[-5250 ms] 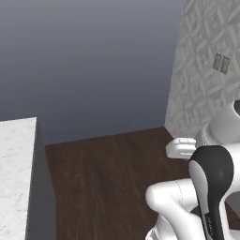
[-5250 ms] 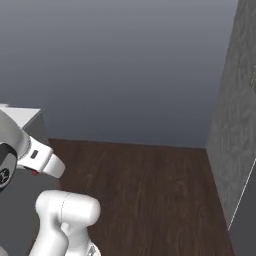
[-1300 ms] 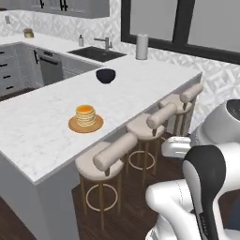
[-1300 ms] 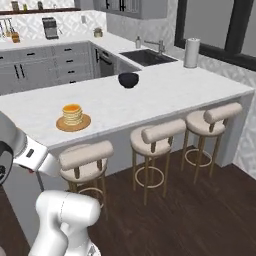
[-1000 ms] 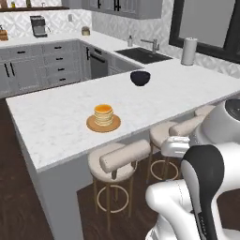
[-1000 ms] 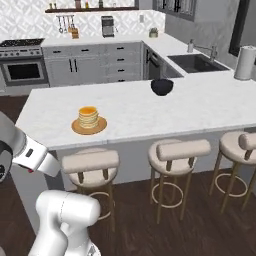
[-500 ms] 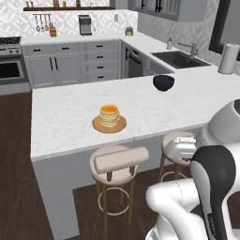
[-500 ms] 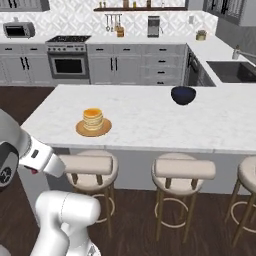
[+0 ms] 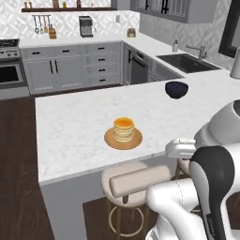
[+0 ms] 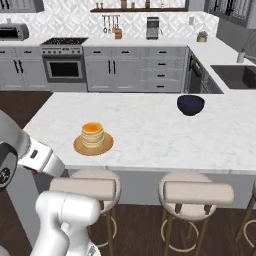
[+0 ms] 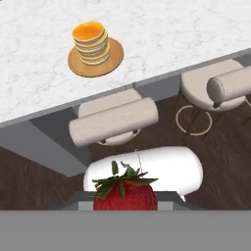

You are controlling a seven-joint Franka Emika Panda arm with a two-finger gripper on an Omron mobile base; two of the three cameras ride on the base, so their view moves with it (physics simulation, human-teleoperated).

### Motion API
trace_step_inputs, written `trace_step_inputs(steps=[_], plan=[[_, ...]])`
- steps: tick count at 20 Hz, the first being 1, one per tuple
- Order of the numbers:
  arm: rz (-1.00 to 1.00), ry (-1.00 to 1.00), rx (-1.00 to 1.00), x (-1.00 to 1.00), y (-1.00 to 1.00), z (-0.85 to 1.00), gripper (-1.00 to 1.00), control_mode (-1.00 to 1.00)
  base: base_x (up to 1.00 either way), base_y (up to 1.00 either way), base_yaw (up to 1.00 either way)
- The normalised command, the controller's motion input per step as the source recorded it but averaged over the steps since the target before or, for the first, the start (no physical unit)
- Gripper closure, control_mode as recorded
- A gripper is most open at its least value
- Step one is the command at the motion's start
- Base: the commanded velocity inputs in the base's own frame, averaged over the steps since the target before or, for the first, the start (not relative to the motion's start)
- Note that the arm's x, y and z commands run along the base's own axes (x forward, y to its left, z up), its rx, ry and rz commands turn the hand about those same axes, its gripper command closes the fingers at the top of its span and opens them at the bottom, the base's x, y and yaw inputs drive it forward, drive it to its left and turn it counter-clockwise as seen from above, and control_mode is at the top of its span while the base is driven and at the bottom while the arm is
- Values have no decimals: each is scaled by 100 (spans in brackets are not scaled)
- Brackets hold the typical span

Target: Take the strawberry from the fridge and place it on top of the pancake, located on the dining counter.

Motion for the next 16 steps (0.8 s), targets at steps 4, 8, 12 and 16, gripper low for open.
trace_step_inputs(steps=[4, 8, 12, 16], plan=[[0, 0, 0, 0, 0, 0, 100, 100, 43, 50, -2], [0, 0, 0, 0, 0, 0, 100, 100, 44, 18, 0], [0, 0, 0, 0, 0, 0, 100, 100, 52, 4, 0], [0, 0, 0, 0, 0, 0, 100, 100, 71, 0, 0]])
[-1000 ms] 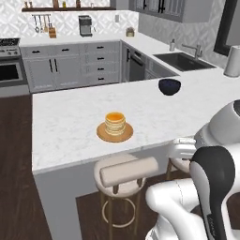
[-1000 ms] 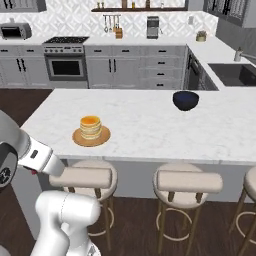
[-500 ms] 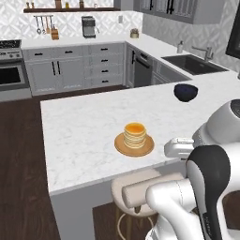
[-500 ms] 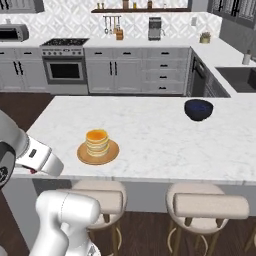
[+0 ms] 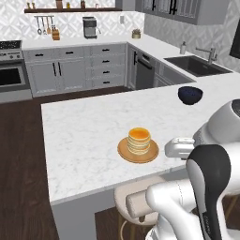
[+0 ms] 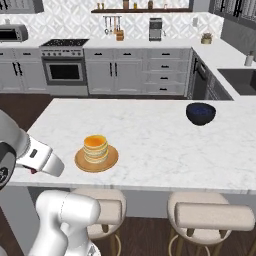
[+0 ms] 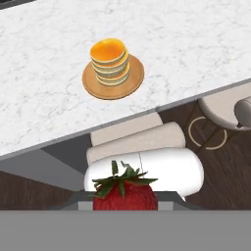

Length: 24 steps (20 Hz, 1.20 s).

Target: Take the strawberry from the fridge and place it on top of the pancake, located on the dining counter.

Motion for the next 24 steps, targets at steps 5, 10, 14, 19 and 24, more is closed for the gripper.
trace_step_inputs(steps=[5, 10, 14, 19, 24], plan=[[0, 0, 0, 0, 0, 0, 100, 100, 62, 0, 0], [1, 0, 0, 76, 1, 6, 100, -100, 14, 0, 0], [4, 5, -1, 100, 2, 20, 100, -100, 0, 0, 0], [7, 3, 0, 100, 0, 1, 100, -100, 0, 0, 0], [3, 9, -1, 100, 0, -16, 100, -100, 0, 0, 0]])
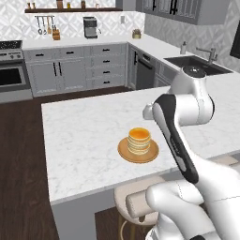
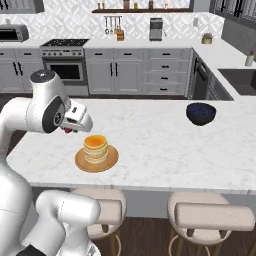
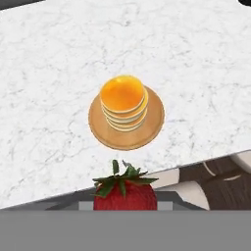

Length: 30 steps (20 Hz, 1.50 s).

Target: Take the strawberry from the fridge and place it on top of the pancake, located on the dining counter.

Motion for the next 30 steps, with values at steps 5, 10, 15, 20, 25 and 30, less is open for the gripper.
trace_step_inputs(steps=[5, 10, 15, 20, 25, 30], plan=[[0, 8, -1, 100, -1, -76, 100, -100, 0, 0, 0], [0, -1, 0, 93, 0, -62, 100, -100, 0, 0, 0], [0, -2, 0, 68, 0, -54, 100, -100, 0, 0, 0], [0, 0, 0, 30, 0, -44, 100, -100, 0, 0, 0], [0, 0, -4, 1, 19, -52, 100, -100, 0, 0, 0], [2, -5, -3, 21, 7, -29, 100, -100, 0, 0, 0]])
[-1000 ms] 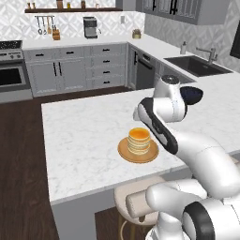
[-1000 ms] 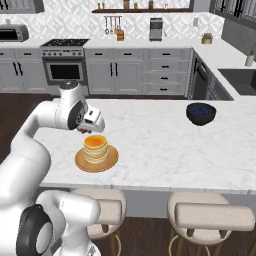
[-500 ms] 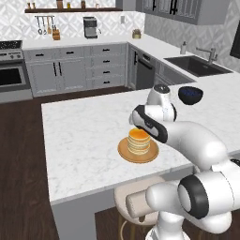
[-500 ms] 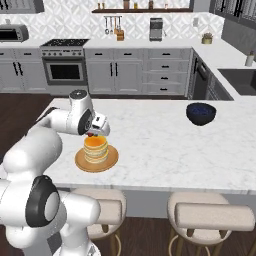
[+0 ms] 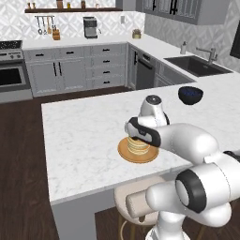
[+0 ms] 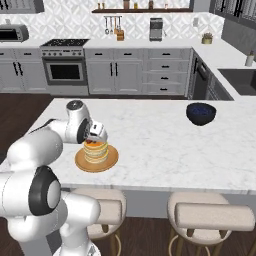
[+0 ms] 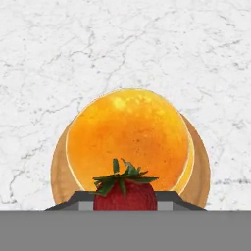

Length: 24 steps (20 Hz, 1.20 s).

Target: Take the strawberry from the fridge and place it on top of the pancake, located on the dining counter.

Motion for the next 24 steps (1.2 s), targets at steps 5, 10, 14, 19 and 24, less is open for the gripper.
trace_step_inputs(steps=[5, 10, 14, 19, 24], plan=[[3, -7, 0, 30, -29, -10, 100, -100, 0, 0, 0], [0, 0, 0, 15, -7, -8, 100, -100, 0, 0, 0], [2, 0, -2, 4, 0, -11, 100, -100, 0, 0, 0], [0, 5, 0, 0, 13, 0, 100, -100, 0, 0, 0], [0, 2, 0, 9, 15, 0, 100, -100, 0, 0, 0]])
